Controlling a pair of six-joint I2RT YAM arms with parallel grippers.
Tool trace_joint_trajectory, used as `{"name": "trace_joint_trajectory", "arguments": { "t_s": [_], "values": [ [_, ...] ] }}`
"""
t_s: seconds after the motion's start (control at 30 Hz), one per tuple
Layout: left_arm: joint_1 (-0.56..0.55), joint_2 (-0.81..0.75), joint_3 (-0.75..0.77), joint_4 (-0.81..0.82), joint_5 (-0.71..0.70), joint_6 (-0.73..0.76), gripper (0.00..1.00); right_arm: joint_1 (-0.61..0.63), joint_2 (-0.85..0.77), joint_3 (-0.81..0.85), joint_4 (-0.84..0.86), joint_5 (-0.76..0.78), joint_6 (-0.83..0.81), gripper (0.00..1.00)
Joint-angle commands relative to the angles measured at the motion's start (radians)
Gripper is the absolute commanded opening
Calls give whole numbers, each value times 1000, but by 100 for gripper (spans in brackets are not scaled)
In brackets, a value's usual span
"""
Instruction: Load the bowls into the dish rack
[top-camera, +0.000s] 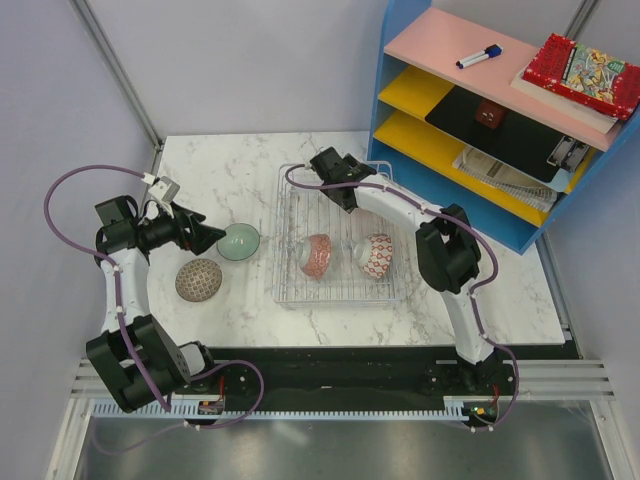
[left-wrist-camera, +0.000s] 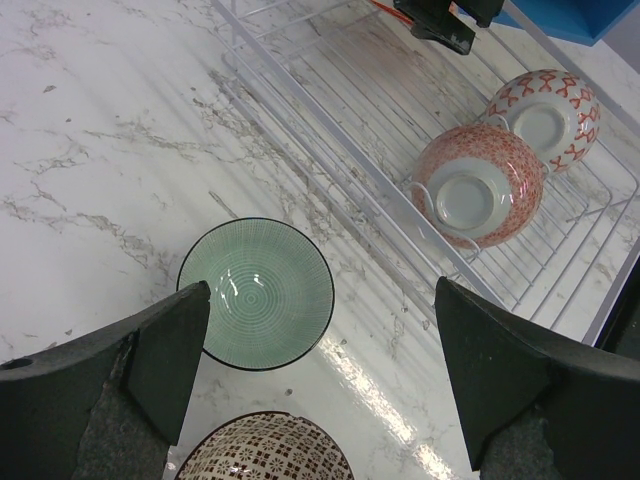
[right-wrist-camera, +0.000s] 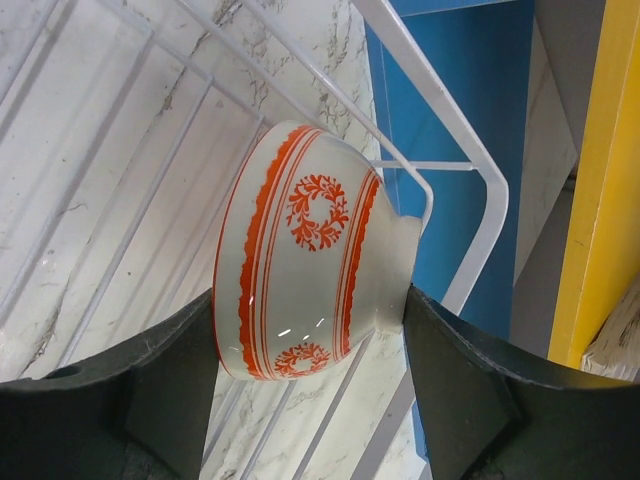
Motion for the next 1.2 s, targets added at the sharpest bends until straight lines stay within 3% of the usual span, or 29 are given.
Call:
{"name": "trace_joint_trajectory", "arguments": {
  "t_s": [0.0,0.2,0.4,0.43,0.73,0.9,0.93,1.17],
  "values": [
    [7,-9,-2,22,41,-17,100,9,44,57,3,58,-28,0],
    [7,-11,-3,22,41,-17,100,28,86,57,4,78,-50,2],
    [8,-14,-5,22,40,-15,100,42,112,41,4,100,-47,34],
    [7,-14,-5,22,41,-15,100,43,115,37,4,101,-47,45],
    [7,-18,-8,22,44,-15,100,54,113,-1,4,97,-25,80],
    [7,-17,-8,22,44,-15,100,62,115,-6,4,94,-22,86],
    [8,-18,-8,22,46,-15,100,65,115,-6,4,91,-22,93],
    [7,-15,-13,22,40,-11,100,75,80,1,-2,69,-21,95]
  ]
}}
